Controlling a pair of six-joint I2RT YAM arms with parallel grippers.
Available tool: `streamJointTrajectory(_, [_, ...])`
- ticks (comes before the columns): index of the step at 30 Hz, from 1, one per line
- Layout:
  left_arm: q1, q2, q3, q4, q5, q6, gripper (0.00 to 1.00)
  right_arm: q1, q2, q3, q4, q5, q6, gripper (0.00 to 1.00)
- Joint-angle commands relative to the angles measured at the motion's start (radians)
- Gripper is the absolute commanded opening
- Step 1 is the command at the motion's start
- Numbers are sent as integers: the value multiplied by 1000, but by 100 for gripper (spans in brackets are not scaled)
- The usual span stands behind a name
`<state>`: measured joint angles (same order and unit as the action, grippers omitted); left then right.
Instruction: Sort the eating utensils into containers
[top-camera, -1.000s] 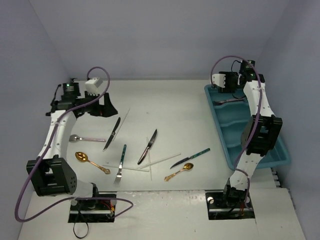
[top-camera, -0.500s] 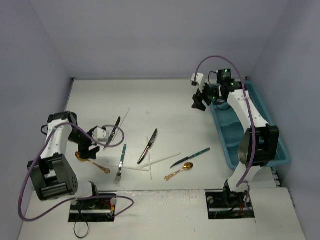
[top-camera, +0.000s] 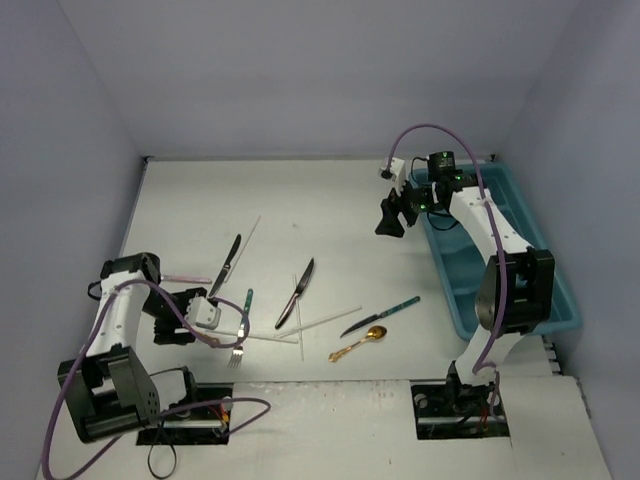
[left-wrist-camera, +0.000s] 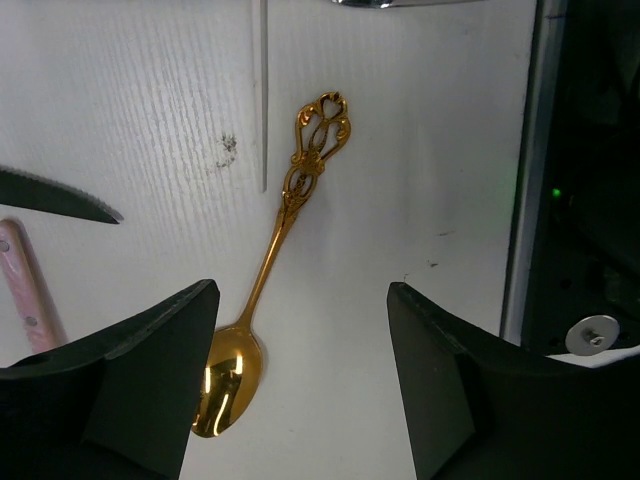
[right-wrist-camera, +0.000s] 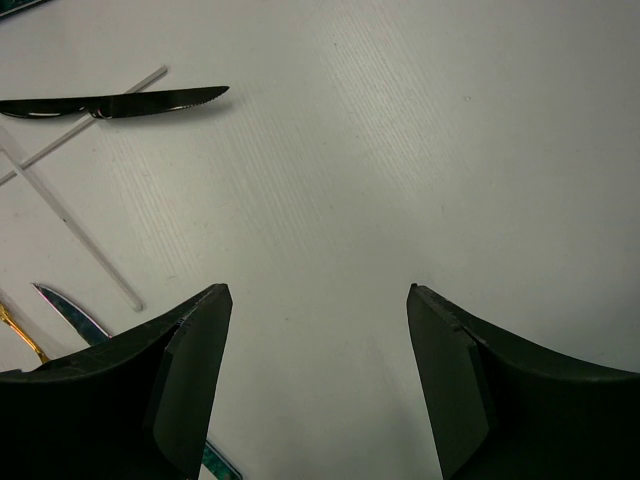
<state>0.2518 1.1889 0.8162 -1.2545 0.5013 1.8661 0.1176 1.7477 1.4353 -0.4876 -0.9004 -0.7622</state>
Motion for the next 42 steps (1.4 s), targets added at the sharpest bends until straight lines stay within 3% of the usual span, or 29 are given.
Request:
streamJointTrajectory(1, [16, 72, 54, 37, 23, 46, 64, -8, -42, -6, 16, -49, 7, 69])
streamJointTrajectory(8, [32, 174, 180, 35, 42, 0, 62, -9, -16, -2, 15, -50, -2, 69])
streamJointTrajectory(19, [27, 97, 26, 39, -16, 154, 59, -13, -1, -5, 15, -49, -2, 70])
streamJointTrajectory(33, [10, 222, -25, 202, -89, 174, 54, -7, -9, 4, 14, -49, 21, 70])
streamJointTrajectory(42, [0, 304, -14, 268, -116, 165, 30, -6, -14, 16, 12, -43, 38, 70])
